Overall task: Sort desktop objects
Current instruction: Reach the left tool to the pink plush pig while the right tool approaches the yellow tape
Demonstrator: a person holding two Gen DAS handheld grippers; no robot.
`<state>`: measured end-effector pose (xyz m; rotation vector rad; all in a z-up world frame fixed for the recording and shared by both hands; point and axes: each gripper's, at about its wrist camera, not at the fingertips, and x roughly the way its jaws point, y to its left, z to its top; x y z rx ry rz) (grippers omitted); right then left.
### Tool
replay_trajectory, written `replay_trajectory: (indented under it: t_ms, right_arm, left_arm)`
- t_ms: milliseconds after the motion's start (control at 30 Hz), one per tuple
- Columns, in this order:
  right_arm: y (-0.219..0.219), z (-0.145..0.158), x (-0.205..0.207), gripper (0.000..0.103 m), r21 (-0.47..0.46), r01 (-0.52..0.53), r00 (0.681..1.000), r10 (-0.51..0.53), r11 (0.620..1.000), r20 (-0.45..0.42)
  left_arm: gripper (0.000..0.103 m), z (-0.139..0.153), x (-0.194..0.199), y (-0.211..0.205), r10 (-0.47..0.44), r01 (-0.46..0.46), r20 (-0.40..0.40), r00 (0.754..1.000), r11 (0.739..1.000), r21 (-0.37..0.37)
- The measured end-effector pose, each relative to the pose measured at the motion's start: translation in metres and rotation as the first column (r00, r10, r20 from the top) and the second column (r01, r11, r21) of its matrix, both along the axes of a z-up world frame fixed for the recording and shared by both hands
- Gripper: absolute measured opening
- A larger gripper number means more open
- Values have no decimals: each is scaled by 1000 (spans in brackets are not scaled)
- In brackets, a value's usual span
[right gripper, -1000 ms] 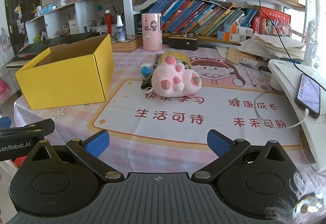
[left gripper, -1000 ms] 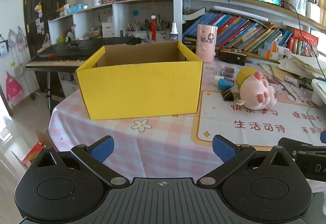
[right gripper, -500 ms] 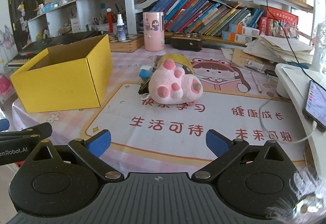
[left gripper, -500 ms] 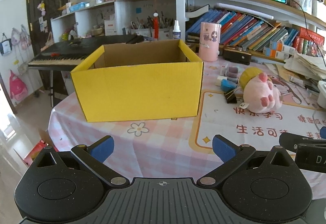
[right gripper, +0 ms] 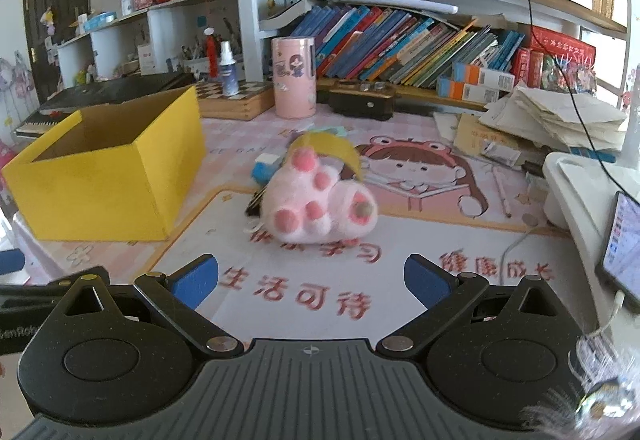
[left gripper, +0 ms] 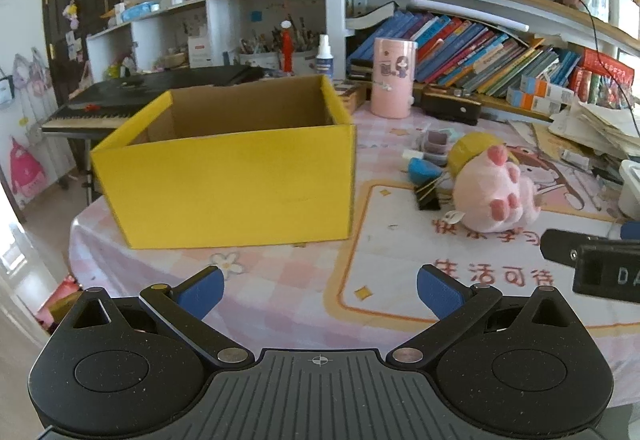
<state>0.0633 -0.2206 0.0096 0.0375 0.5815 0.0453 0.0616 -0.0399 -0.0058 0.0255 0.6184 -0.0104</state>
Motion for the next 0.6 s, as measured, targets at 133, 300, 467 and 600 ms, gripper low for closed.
replay_trajectory:
  t_ms: [133, 300, 467, 600]
  right_arm:
    - [-18, 1, 10, 101, -7, 12, 1000, -12, 1000, 6]
    - [-43, 3, 21, 101, -11, 14, 1000, -14, 1000, 17]
    - [-70, 5, 31, 102, 0, 14, 1000, -14, 1000, 28]
    - [-90, 8, 36, 102, 20, 23, 999, -24, 1000, 35]
  left_arm:
    - [103, 0, 7, -18, -13, 13, 8, 1000, 1000, 3]
    - [103, -1, 17, -46, -43, 43, 14, 999, 999, 9]
    - [103, -2, 28, -75, -88, 88, 11, 996, 996, 1]
    - [103, -5, 39, -97, -123, 123, -2, 992, 992, -2]
